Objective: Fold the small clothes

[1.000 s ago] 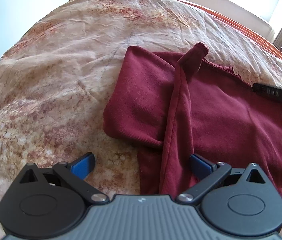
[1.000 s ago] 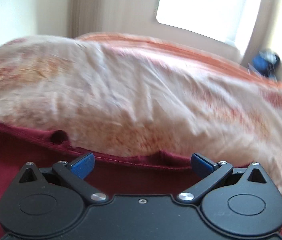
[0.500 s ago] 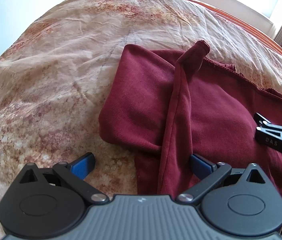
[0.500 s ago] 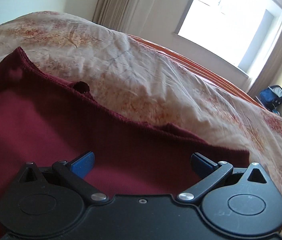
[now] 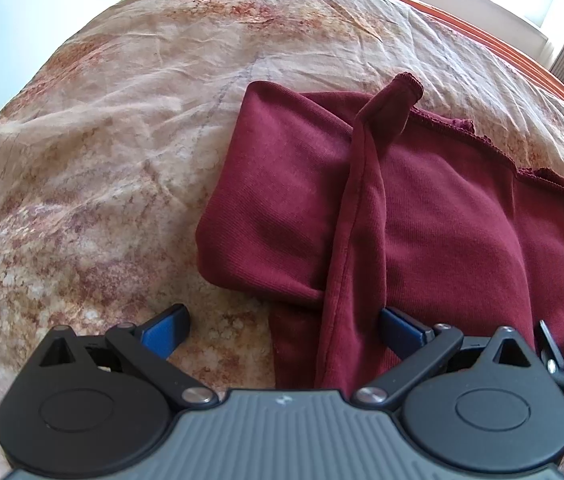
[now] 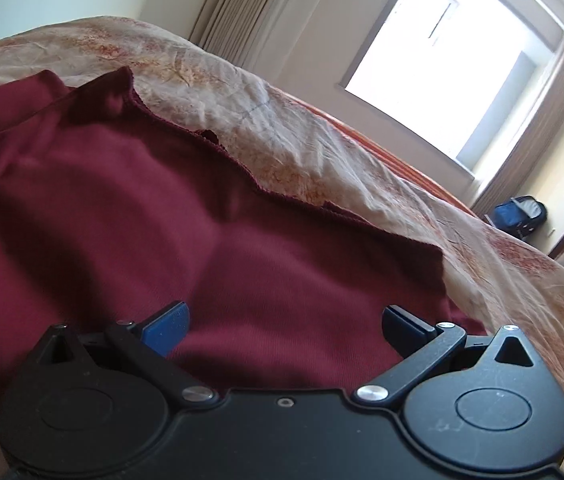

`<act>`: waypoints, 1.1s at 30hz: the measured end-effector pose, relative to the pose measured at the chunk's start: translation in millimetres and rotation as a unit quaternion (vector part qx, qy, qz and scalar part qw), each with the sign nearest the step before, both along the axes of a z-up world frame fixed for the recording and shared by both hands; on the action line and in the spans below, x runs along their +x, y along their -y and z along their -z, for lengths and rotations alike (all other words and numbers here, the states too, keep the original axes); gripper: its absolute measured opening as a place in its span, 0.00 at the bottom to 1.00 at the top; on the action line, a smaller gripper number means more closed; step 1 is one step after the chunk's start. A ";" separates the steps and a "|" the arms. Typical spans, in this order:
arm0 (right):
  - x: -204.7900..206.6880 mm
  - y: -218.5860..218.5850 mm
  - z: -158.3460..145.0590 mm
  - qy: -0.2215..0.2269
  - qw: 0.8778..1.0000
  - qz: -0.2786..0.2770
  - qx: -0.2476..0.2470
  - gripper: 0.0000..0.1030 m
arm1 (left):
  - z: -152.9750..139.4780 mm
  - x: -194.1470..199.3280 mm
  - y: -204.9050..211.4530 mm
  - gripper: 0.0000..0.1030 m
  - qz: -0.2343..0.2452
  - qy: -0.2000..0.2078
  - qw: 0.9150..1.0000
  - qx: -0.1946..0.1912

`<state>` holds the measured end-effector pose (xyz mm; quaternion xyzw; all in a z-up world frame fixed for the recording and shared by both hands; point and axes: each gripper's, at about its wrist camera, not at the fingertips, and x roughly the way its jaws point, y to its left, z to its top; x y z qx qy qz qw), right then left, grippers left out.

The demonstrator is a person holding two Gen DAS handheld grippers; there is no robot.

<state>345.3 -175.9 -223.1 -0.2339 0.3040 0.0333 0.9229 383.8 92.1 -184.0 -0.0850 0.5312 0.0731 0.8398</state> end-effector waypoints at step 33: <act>-28.1 1.3 20.1 0.006 1.000 0.015 0.019 0.99 | -8.1 46.8 -24.1 0.46 0.042 0.011 0.997 -0.065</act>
